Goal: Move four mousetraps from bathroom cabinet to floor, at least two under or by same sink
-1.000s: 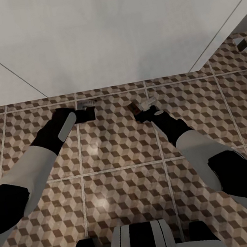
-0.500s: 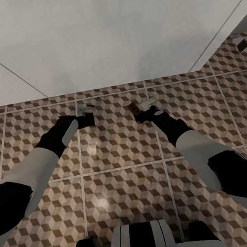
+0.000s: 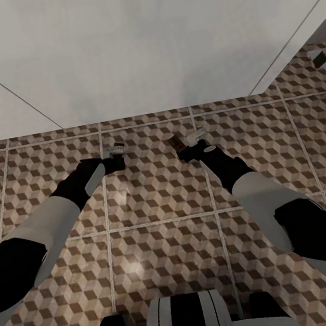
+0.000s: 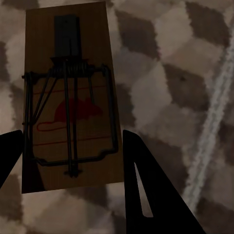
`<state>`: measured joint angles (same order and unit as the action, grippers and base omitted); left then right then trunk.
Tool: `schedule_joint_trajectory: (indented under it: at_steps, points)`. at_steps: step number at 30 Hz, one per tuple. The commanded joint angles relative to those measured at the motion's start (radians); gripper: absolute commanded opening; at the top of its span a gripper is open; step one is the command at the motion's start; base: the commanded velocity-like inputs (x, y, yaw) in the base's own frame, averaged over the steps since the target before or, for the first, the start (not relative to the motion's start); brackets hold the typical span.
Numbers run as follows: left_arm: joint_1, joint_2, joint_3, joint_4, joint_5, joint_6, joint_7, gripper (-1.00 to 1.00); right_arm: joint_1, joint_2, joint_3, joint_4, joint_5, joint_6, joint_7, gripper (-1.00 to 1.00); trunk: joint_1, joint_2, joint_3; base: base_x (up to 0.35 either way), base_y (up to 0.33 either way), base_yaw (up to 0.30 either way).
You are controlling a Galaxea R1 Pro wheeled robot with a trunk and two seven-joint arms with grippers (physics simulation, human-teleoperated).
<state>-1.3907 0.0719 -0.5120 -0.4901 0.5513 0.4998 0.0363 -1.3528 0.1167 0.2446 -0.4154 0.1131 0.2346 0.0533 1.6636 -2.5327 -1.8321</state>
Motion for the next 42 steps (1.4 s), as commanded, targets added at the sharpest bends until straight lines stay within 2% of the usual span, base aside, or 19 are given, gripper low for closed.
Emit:
schedule_joint_trajectory:
  at_steps: [1,28,39,42]
  points:
    - [-0.001,0.001,-0.008,0.001,0.003,0.001,0.005,-1.0,0.0,0.0,0.001,-0.002,0.008,0.006,0.0,-1.0,0.0,0.0,0.0,0.0,0.0,0.0]
    - [0.0,0.0,-0.014,0.007,0.003,-0.004,0.005,-1.0,0.0,-0.002,-0.001,-0.009,0.012,0.007,-0.001,-1.0,0.0,0.0,0.0,0.0,0.0,0.0]
    - [0.001,-0.005,-0.015,0.003,0.004,-0.004,0.005,-1.0,0.0,0.0,0.003,0.009,0.012,0.004,-0.042,-1.0,0.0,0.0,0.0,0.0,0.0,0.0]
    - [0.0,-0.007,-0.014,0.001,0.004,-0.004,0.005,-1.0,0.0,-0.001,0.003,0.034,0.012,-0.018,-0.043,-1.0,0.0,0.0,0.0,0.0,0.0,0.0]
